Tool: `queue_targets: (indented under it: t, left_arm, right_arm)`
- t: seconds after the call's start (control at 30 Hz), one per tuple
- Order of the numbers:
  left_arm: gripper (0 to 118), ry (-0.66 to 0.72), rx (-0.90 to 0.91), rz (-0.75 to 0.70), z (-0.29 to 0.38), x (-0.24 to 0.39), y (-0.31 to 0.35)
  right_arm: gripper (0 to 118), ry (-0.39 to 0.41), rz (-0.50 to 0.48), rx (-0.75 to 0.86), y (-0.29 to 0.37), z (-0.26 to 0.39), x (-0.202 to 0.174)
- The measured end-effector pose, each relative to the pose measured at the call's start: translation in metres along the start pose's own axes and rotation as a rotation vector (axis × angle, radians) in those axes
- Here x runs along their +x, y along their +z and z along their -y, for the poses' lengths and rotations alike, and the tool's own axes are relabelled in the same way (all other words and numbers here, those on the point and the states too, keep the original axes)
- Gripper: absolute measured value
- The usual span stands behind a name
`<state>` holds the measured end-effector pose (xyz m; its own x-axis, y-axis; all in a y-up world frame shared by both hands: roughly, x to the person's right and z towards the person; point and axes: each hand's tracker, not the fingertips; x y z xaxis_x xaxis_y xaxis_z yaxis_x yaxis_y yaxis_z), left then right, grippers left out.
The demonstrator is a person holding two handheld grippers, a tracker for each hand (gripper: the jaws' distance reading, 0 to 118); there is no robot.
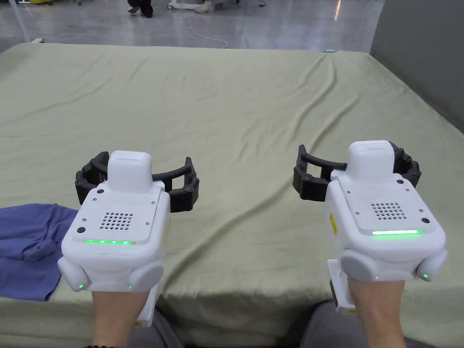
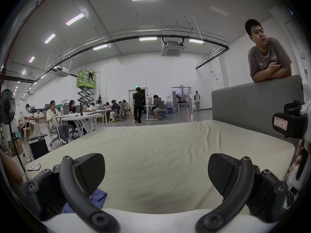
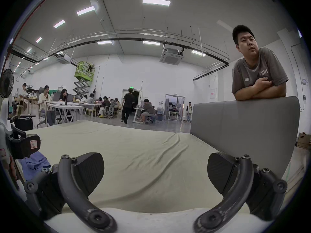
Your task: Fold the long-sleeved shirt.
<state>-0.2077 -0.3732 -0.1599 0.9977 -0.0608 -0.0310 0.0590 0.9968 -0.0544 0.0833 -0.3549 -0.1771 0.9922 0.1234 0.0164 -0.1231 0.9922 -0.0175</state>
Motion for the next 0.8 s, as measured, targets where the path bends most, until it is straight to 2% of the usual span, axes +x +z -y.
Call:
queue_targets:
  t: [0.8]
  left_arm:
    - [118,-0.007,-0.012,0.007,0.0012,0.0025,-0.0018]
  right_arm:
    - [118,-0.006,0.004,-0.022,-0.002,0.0034,0.0024]
